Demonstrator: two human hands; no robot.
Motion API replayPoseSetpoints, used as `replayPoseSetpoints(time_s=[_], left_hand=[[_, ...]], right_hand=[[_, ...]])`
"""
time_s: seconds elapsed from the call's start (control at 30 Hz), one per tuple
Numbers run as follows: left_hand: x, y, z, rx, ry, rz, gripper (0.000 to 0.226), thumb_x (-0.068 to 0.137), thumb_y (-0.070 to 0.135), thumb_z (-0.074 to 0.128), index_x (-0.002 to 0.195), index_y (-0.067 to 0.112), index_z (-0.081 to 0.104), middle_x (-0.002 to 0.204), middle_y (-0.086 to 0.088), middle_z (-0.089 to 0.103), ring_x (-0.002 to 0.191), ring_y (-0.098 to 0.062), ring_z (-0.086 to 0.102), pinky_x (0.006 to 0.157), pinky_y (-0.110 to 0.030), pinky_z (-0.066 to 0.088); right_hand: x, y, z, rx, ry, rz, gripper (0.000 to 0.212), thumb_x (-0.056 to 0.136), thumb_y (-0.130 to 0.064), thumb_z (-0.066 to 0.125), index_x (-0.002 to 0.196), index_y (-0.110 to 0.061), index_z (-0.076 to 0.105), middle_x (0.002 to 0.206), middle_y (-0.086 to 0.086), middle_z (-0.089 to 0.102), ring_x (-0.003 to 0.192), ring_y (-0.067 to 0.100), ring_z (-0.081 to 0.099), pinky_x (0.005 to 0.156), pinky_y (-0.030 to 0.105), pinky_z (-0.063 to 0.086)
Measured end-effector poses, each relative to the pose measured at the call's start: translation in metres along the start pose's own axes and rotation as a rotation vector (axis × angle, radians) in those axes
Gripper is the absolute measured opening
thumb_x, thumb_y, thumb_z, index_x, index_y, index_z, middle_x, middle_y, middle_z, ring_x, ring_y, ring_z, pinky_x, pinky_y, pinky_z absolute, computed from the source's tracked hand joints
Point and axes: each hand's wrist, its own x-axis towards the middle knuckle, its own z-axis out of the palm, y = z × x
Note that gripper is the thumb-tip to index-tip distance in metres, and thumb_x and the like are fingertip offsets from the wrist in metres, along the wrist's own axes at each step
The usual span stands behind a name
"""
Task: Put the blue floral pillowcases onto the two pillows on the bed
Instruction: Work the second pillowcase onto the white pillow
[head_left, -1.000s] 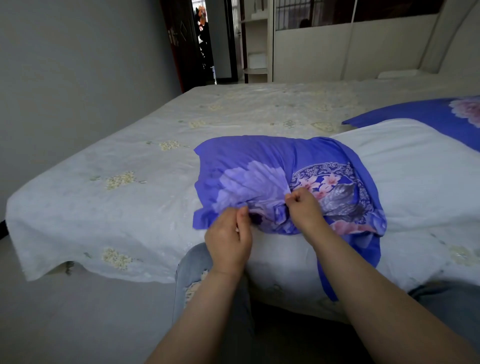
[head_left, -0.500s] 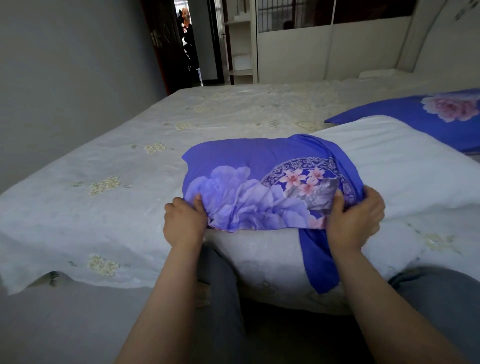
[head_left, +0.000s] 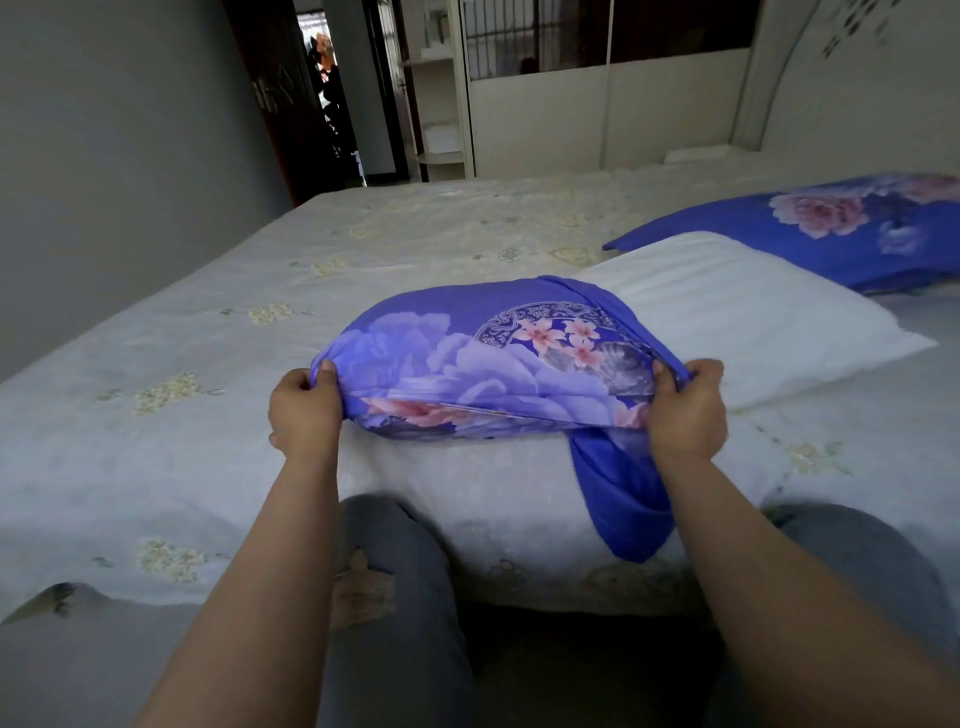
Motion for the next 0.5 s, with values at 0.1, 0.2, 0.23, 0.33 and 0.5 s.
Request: replayPoseSetpoints(time_s=[0.1, 0.2, 0.23, 0.33, 0.5], left_hand=[[0.001, -0.002, -0.002, -0.154, -0.028, -0.029, 0.038, 0.081, 0.045, 0.058, 0.060, 0.015, 0.047, 0.061, -0.012, 0.055, 0.056, -0.035, 0.055, 0.065, -0.043, 0.052], [0.002, 0.001, 0.002, -0.265, -0.035, -0.087, 0.040, 0.083, 0.036, 0.063, 0.057, 0.014, 0.042, 0.054, -0.010, 0.046, 0.045, -0.031, 0.045, 0.055, -0.039, 0.046], [0.002, 0.000, 0.004, -0.272, -0.031, -0.096, 0.040, 0.083, 0.037, 0.063, 0.057, 0.014, 0.043, 0.055, -0.011, 0.047, 0.047, -0.033, 0.047, 0.056, -0.040, 0.048], [-0.003, -0.001, 0.009, -0.199, 0.029, -0.021, 0.030, 0.087, 0.037, 0.056, 0.072, 0.012, 0.056, 0.072, -0.013, 0.061, 0.069, -0.034, 0.059, 0.068, -0.037, 0.050], [-0.028, 0.010, 0.016, -0.391, 0.147, 0.012, 0.032, 0.100, 0.025, 0.033, 0.120, 0.008, 0.051, 0.119, -0.011, 0.058, 0.107, -0.027, 0.054, 0.083, -0.025, 0.037]], right_hand=[[-0.005, -0.003, -0.001, -0.023, 0.131, -0.260, 0.048, 0.089, -0.035, 0.059, 0.128, -0.010, 0.045, 0.120, 0.017, 0.055, 0.110, 0.036, 0.052, 0.089, 0.044, 0.040], [-0.020, -0.001, 0.008, -0.345, -0.151, -0.685, 0.092, 0.076, -0.069, 0.056, 0.147, -0.020, 0.023, 0.149, 0.016, 0.026, 0.138, 0.036, 0.023, 0.114, 0.050, 0.011], [-0.022, 0.004, 0.015, -0.513, -0.257, -0.788, 0.105, 0.069, -0.078, 0.052, 0.150, -0.025, 0.010, 0.157, 0.014, 0.009, 0.143, 0.038, 0.007, 0.113, 0.053, -0.002], [0.000, 0.005, 0.024, -0.814, -0.277, -0.798, 0.105, 0.076, -0.066, 0.057, 0.149, -0.029, -0.009, 0.157, 0.011, -0.015, 0.143, 0.040, -0.014, 0.106, 0.056, -0.019], [0.031, -0.045, 0.024, -0.382, -0.136, -0.810, 0.034, 0.073, -0.011, 0.039, 0.095, -0.008, 0.064, 0.080, 0.020, 0.066, 0.080, 0.038, 0.063, 0.090, 0.043, 0.042]])
